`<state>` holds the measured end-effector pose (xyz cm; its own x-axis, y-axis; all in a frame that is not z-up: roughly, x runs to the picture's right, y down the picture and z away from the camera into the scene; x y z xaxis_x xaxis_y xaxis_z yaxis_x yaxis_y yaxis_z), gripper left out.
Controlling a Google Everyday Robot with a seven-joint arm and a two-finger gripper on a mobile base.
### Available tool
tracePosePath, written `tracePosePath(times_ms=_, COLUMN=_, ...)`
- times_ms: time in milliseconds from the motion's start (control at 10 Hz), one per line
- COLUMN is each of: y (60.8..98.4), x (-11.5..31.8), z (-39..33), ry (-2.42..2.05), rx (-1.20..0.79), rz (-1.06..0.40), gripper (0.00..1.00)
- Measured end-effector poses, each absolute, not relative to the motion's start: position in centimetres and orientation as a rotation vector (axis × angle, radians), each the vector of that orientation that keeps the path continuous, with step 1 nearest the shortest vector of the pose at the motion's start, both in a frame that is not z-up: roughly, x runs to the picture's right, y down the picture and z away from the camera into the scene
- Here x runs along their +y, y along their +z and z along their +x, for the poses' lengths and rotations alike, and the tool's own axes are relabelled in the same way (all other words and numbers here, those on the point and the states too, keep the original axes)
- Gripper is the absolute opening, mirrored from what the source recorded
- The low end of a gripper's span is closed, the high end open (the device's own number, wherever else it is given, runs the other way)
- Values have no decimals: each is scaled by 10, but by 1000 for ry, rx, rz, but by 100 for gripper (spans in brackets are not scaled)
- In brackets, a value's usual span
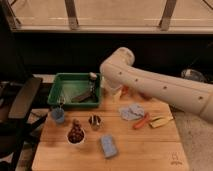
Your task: Place eraser in metal cup
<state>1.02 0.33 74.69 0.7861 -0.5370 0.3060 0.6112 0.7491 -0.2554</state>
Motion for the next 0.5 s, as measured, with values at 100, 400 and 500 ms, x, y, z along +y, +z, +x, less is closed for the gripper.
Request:
tracePosePath(times_ms=100, y=762, x=-9, z=-3, ry=-658, rx=-228, rz=-351, gripper=65)
tracePosePath(times_ms=400, y=816, x=-34, z=-54, ry=-760, rx=-259, rz=-363, gripper=65)
tracePosePath(times_ms=500, y=822, x=-35, z=-66, ry=-780, rx=-270, rz=-364, gripper=65)
